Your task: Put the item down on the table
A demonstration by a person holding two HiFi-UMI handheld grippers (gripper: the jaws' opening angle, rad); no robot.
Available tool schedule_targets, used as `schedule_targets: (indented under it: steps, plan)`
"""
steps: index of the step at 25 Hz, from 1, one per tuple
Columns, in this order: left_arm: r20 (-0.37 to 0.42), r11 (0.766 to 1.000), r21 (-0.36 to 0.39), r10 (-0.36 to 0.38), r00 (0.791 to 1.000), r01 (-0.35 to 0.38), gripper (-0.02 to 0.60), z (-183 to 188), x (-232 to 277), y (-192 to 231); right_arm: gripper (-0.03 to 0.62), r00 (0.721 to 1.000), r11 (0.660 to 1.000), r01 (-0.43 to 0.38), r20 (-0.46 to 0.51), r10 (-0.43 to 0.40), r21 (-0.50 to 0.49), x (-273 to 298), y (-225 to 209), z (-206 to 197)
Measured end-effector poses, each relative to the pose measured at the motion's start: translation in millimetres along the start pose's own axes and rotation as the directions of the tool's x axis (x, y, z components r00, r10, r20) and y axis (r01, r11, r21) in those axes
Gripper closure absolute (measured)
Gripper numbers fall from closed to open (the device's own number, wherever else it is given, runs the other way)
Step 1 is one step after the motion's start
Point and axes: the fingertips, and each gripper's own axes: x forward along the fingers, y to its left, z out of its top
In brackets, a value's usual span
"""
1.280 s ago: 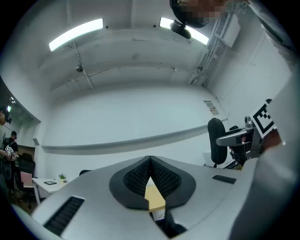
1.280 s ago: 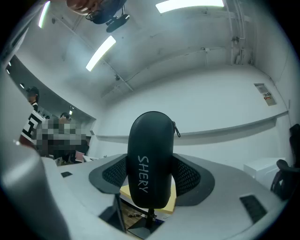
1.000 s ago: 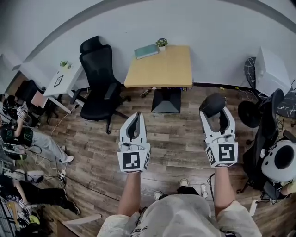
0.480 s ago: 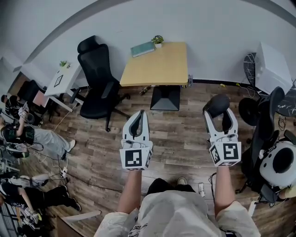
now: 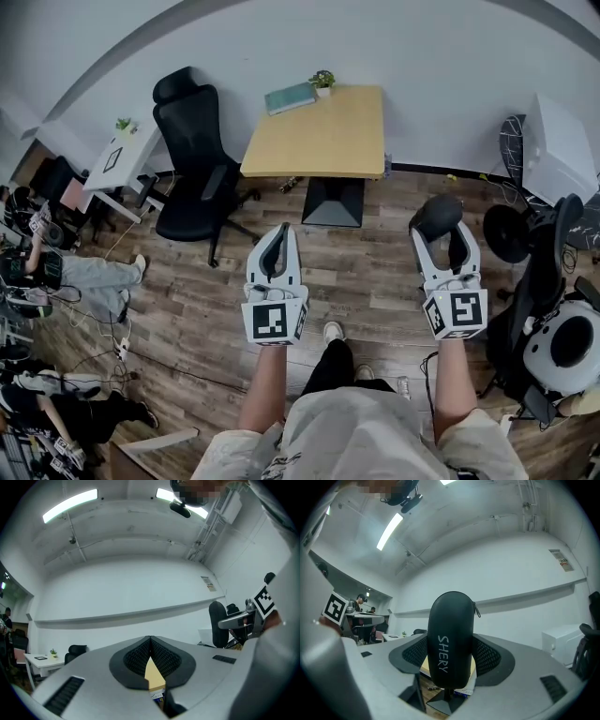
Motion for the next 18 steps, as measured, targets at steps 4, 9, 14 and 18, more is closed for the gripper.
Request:
schedule_targets:
  steps: [4, 9, 14, 18]
  plan:
    - [-0.004, 1.000, -0.002, -0.002, 1.000, 0.002, 0.574, -14.8, 26.0, 17.6, 0.289, 1.000, 1.000, -0.003, -0.010, 0.002, -0.016, 35.8, 1.8, -6.5]
    - [-0.006, 1.000, -0.022, 0.014, 1.000, -0.014, 0.574, -31.7, 55.9, 55.9, 0.289, 0.999, 0.999, -0.026, -0.025, 0.025, -0.027, 89.1, 17.7, -12.4]
    - [-0.028, 0.999, -0.025, 0.042, 0.999, -0.043, 0.575, -50.6, 81.7, 101.2, 0.289, 0.998, 0.998, -0.050, -0.037, 0.049, -0.033, 144.8, 41.6, -17.0]
    - [-0.033, 0.997, -0.047, 0.059, 0.998, -0.061, 0.575, -66.6, 94.7, 141.1, 0.289, 0.996, 0.996, -0.075, -0.050, 0.073, -0.049, 186.0, 67.9, -19.8]
